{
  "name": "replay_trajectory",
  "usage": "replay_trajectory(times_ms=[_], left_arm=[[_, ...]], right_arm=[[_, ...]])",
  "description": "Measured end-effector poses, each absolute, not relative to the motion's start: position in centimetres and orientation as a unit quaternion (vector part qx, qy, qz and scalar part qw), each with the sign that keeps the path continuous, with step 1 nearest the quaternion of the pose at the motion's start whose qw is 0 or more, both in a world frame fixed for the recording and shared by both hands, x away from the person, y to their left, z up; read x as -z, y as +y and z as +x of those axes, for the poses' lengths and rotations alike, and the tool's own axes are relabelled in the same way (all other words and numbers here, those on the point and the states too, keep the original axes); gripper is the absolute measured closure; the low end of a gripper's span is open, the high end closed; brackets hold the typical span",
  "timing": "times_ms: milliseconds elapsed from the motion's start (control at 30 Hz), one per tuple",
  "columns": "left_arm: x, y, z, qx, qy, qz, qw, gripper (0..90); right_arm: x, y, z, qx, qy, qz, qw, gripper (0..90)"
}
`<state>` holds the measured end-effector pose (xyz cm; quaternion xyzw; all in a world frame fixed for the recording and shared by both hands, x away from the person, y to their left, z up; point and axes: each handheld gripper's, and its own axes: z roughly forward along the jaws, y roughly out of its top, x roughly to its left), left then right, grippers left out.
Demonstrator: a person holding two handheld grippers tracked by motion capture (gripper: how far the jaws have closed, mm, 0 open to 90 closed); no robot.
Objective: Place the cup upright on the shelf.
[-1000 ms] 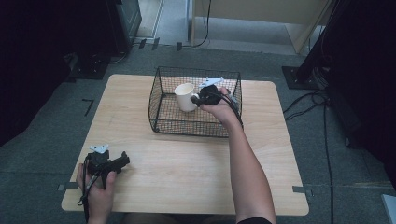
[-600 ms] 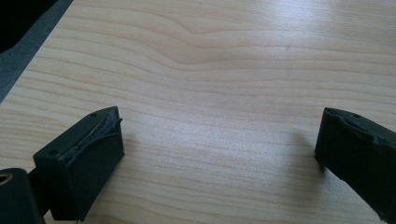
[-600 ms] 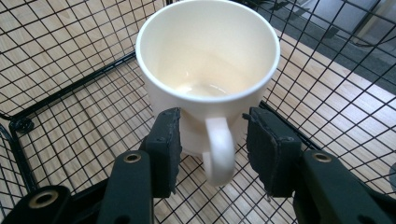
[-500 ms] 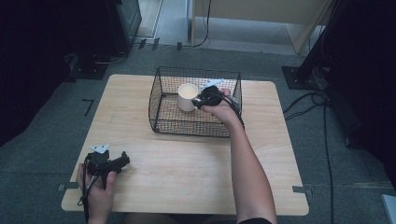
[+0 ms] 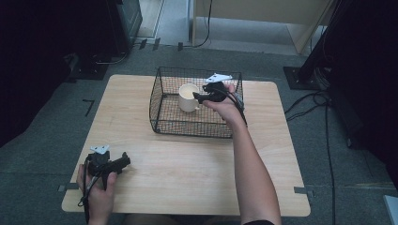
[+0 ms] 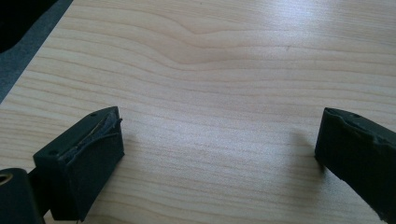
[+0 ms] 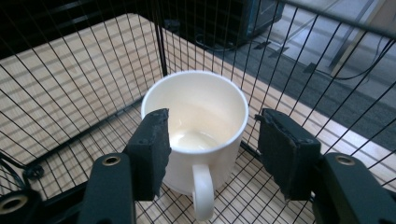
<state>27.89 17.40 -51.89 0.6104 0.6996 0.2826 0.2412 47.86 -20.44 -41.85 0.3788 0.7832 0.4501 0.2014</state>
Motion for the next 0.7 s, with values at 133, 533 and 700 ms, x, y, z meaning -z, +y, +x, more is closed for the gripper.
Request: replay_trajectory(times_ms=[133, 533, 700], left_arm=[[51.9, 17.4, 27.9, -0.282, 0.700, 0.610, 0.241, 1.2], [51.9, 17.4, 27.9, -0.282, 0.700, 0.611, 0.241, 1.2], [51.9, 17.4, 27.9, -0.283, 0.700, 0.610, 0.241, 1.2]], right_arm=[[40.7, -20.4, 47.2, -0.458, 0.783, 0.375, 0.193, 40.2], [38.3, -20.3, 44.3, -0.434, 0.796, 0.370, 0.201, 12.5], [37.6, -21.0, 42.7, -0.439, 0.794, 0.375, 0.189, 3.9]])
